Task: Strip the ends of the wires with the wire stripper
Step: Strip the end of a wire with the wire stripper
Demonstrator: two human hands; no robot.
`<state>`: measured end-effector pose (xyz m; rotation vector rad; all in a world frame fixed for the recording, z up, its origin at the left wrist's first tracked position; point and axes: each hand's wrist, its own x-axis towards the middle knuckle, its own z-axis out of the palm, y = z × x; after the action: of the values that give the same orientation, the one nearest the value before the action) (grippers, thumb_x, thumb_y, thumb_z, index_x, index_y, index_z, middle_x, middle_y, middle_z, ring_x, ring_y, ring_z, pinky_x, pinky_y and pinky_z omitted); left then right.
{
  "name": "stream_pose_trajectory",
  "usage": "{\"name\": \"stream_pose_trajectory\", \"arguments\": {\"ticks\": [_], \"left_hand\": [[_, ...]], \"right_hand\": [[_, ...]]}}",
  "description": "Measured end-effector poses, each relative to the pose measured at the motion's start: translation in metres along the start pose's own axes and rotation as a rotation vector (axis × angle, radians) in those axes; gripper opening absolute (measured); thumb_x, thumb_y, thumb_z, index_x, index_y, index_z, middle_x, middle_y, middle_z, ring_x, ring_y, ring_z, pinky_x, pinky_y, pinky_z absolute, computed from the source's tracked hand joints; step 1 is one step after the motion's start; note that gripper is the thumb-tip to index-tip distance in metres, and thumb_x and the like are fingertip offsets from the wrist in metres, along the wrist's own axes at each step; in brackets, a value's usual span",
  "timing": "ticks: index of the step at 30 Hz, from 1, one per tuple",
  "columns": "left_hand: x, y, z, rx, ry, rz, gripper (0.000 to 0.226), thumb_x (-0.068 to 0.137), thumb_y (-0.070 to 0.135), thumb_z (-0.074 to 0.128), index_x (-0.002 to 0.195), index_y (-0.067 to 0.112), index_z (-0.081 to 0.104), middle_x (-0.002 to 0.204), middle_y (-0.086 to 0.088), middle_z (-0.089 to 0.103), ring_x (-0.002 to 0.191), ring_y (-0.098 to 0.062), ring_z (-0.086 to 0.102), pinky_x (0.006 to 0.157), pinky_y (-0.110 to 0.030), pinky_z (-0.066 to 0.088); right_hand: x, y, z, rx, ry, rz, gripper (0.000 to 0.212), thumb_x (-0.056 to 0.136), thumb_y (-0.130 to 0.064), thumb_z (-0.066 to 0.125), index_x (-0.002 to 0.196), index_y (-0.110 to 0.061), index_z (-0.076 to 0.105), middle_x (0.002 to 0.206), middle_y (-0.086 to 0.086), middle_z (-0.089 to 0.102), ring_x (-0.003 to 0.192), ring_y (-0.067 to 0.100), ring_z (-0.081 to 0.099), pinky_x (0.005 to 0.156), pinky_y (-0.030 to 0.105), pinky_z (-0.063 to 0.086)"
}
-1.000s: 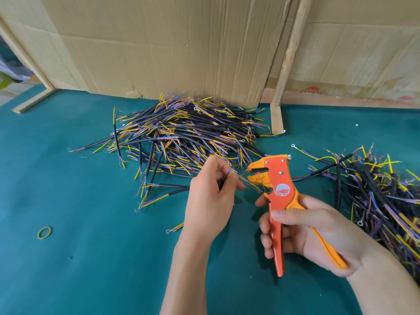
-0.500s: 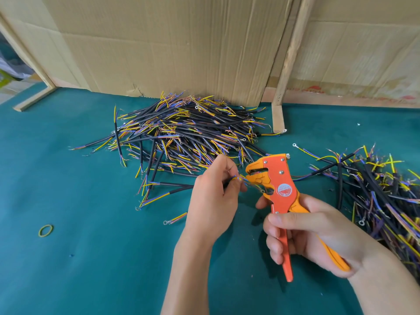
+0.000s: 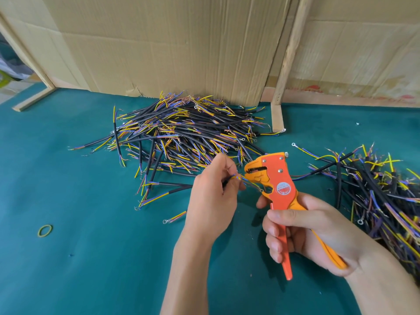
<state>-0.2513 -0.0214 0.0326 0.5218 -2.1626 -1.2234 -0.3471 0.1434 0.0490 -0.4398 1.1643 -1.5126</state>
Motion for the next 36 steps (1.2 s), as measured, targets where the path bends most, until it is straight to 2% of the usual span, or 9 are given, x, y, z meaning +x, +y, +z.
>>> {"name": "stream_pose_trajectory", "arguments": {"ticks": [7, 17, 20, 24, 27, 29, 31, 33, 36], "left_hand": [[0.000, -0.001, -0.001, -0.004, 0.004, 0.003, 0.026, 0.093, -0.002, 0.056, 0.085, 0.021, 0.046, 0.075, 0.007, 0.070, 0.074, -0.014, 0.063, 0.065, -0.026, 0.045], [0.001, 0.000, 0.000, -0.017, 0.010, 0.004, 0.022, 0.095, 0.001, 0.057, 0.086, 0.018, 0.047, 0.076, 0.009, 0.071, 0.066, -0.006, 0.058, 0.056, -0.013, 0.036], [0.000, 0.001, 0.000, -0.046, 0.034, 0.009, 0.018, 0.097, 0.006, 0.059, 0.087, 0.015, 0.048, 0.074, 0.009, 0.072, 0.060, -0.002, 0.056, 0.054, -0.011, 0.034], [0.000, 0.001, 0.005, -0.079, 0.029, -0.006, 0.016, 0.099, 0.005, 0.058, 0.091, 0.015, 0.048, 0.076, 0.009, 0.073, 0.054, 0.000, 0.052, 0.052, -0.010, 0.032], [0.001, -0.001, 0.006, -0.110, 0.050, -0.025, 0.017, 0.098, 0.006, 0.059, 0.092, 0.018, 0.048, 0.077, 0.008, 0.073, 0.059, -0.002, 0.057, 0.054, -0.011, 0.035], [0.001, -0.001, 0.007, -0.130, 0.064, -0.030, 0.019, 0.097, 0.007, 0.061, 0.093, 0.020, 0.048, 0.077, 0.006, 0.073, 0.068, -0.008, 0.063, 0.058, -0.014, 0.039], [0.001, 0.000, 0.008, -0.116, 0.090, -0.035, 0.019, 0.096, 0.007, 0.061, 0.094, 0.021, 0.049, 0.077, 0.008, 0.074, 0.066, -0.009, 0.062, 0.058, -0.015, 0.039], [0.001, 0.002, 0.007, -0.124, 0.134, -0.050, 0.018, 0.097, 0.008, 0.061, 0.094, 0.022, 0.051, 0.078, 0.009, 0.075, 0.060, -0.011, 0.057, 0.056, -0.024, 0.043], [0.000, 0.010, 0.002, -0.178, 0.187, -0.101, 0.019, 0.097, 0.010, 0.062, 0.088, 0.025, 0.054, 0.079, 0.009, 0.076, 0.064, -0.029, 0.062, 0.063, -0.042, 0.051]], "right_hand": [[0.000, 0.002, -0.002, -0.008, 0.008, 0.008, 0.031, 0.071, -0.013, 0.084, 0.099, -0.006, 0.070, 0.072, 0.017, 0.050, 0.057, 0.032, 0.053, 0.055, 0.042, 0.051], [0.002, 0.004, 0.001, 0.004, 0.042, 0.002, 0.023, 0.078, -0.015, 0.082, 0.096, -0.009, 0.069, 0.066, 0.013, 0.046, 0.050, 0.027, 0.045, 0.048, 0.036, 0.044], [0.006, 0.007, 0.005, 0.015, 0.085, -0.018, 0.020, 0.078, -0.018, 0.079, 0.095, -0.010, 0.071, 0.061, 0.009, 0.042, 0.043, 0.023, 0.039, 0.043, 0.031, 0.040], [0.010, 0.007, 0.008, 0.030, 0.178, -0.084, 0.029, 0.075, -0.023, 0.079, 0.096, -0.007, 0.066, 0.056, 0.005, 0.034, 0.034, 0.015, 0.030, 0.036, 0.021, 0.033], [0.006, 0.007, 0.007, 0.103, 0.121, -0.098, 0.029, 0.076, -0.019, 0.078, 0.101, -0.005, 0.069, 0.059, 0.011, 0.042, 0.037, 0.020, 0.040, 0.039, 0.027, 0.040], [0.006, 0.009, 0.008, 0.162, 0.117, -0.124, 0.032, 0.075, -0.013, 0.077, 0.104, -0.003, 0.068, 0.070, 0.021, 0.055, 0.051, 0.031, 0.054, 0.048, 0.039, 0.051], [0.008, 0.011, 0.008, 0.178, 0.130, -0.136, 0.037, 0.073, -0.011, 0.076, 0.108, 0.000, 0.067, 0.081, 0.027, 0.061, 0.065, 0.038, 0.061, 0.059, 0.047, 0.056], [0.011, 0.011, 0.006, 0.204, 0.123, -0.145, 0.042, 0.073, -0.009, 0.076, 0.113, 0.001, 0.066, 0.087, 0.029, 0.063, 0.070, 0.040, 0.062, 0.064, 0.049, 0.058], [0.010, 0.011, 0.006, 0.254, 0.198, -0.181, 0.051, 0.067, -0.002, 0.078, 0.116, 0.002, 0.065, 0.090, 0.030, 0.065, 0.071, 0.040, 0.065, 0.066, 0.049, 0.059]]}}
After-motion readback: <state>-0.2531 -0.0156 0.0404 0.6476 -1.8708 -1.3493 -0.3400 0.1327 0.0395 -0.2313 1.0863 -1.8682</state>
